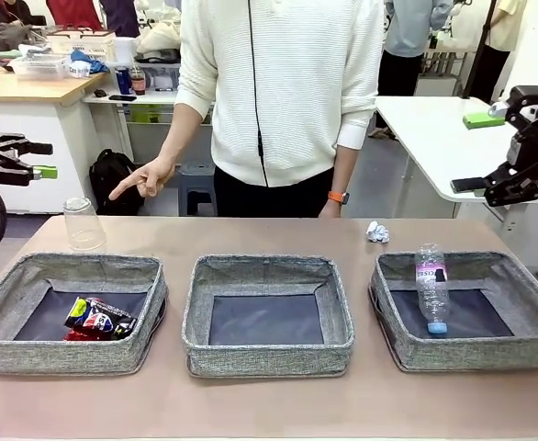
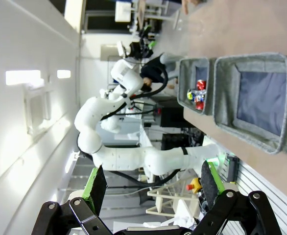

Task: Sort the waste into the appropriate baskets.
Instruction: Pick up the waste item pointed out by the person.

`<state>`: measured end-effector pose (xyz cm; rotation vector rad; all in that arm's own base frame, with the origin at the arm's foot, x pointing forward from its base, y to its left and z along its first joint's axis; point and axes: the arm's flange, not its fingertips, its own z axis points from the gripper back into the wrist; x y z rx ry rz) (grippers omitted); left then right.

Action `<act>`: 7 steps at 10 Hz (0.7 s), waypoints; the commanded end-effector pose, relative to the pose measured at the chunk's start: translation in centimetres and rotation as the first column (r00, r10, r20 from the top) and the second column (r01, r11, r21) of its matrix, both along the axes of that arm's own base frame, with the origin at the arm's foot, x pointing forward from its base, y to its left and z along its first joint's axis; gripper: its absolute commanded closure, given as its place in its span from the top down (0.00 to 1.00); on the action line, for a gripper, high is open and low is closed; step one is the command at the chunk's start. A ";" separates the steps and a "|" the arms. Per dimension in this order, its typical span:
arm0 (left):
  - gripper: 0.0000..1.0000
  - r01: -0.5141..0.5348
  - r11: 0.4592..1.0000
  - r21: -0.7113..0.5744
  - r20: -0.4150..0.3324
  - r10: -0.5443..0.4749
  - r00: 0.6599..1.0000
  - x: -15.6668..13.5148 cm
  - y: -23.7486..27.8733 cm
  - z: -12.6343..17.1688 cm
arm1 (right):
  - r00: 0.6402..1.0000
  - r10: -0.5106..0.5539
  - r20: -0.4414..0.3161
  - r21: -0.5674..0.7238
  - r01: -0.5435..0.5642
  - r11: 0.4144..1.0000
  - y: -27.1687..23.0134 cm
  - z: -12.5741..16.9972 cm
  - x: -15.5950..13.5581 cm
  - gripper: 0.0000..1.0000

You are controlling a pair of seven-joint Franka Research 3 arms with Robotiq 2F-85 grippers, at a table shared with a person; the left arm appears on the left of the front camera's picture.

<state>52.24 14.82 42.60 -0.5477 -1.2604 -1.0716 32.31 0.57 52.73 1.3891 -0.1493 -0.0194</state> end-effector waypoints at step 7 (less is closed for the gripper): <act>1.00 0.133 0.969 0.210 -0.156 -0.101 0.983 7.5 5.1 -6.5 | 1.000 0.001 0.004 0.020 -0.001 1.000 0.0 0.2 0.0 1.00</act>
